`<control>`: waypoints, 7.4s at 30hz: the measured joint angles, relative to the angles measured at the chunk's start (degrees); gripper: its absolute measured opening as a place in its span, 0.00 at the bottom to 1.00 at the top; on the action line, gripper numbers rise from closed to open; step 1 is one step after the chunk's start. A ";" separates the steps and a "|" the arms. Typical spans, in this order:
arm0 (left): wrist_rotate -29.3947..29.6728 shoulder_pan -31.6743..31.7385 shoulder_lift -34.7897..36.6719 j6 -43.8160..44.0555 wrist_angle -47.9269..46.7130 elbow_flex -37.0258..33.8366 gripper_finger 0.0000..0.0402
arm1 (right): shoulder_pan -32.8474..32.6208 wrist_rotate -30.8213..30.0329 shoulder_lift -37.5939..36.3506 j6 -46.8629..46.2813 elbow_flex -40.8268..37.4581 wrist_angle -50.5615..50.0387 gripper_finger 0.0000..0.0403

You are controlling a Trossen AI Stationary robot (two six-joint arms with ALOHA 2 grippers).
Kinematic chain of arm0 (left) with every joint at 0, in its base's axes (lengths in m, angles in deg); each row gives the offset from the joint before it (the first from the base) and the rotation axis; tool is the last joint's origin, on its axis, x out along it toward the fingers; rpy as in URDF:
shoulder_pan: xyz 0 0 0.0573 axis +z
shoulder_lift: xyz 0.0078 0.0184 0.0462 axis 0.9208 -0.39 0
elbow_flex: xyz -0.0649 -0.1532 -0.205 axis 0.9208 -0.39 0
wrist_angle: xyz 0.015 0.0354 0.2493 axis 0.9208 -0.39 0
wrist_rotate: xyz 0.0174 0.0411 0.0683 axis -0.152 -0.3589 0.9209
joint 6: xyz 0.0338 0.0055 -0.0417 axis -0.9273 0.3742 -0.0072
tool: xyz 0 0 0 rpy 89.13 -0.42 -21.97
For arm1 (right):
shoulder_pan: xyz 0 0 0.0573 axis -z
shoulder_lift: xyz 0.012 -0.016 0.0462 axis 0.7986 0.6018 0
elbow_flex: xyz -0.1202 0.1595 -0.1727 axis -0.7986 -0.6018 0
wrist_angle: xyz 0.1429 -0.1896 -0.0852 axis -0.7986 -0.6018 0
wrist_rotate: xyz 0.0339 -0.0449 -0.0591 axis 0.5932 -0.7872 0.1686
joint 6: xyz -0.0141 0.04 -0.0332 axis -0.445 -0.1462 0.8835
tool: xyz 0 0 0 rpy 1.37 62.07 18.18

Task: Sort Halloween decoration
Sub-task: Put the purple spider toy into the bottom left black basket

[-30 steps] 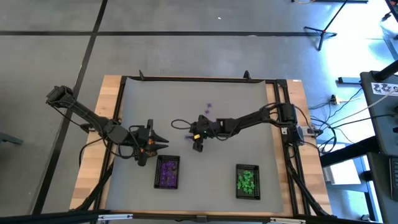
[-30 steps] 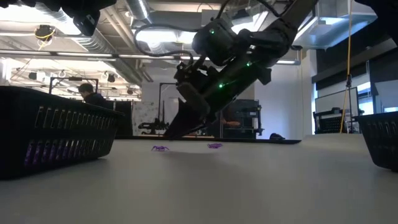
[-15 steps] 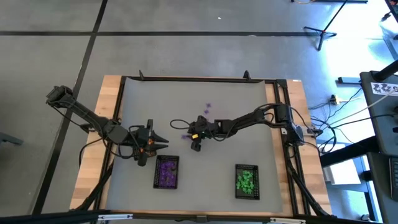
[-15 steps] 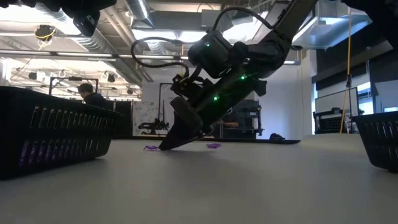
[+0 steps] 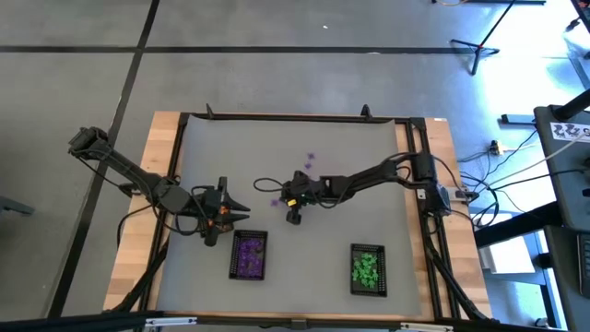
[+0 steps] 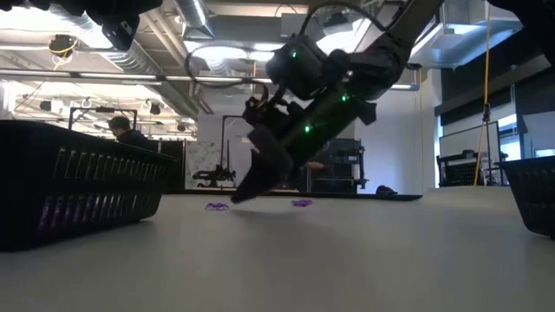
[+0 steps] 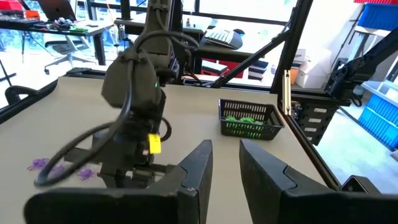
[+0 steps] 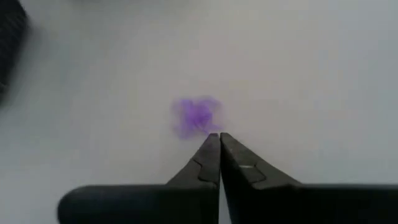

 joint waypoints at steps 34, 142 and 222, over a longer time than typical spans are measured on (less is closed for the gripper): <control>0.00 0.01 0.02 0.00 -0.02 0.00 0.19 | -1.48 -4.05 4.71 1.16 0.83 7.12 0.55; 0.00 0.01 0.02 0.00 0.26 0.00 0.19 | 7.87 -9.31 -9.63 -8.40 -10.65 -8.84 0.03; 0.01 0.02 0.01 0.00 0.18 0.00 0.19 | -1.04 -6.36 -17.57 -7.15 -8.90 -2.30 0.00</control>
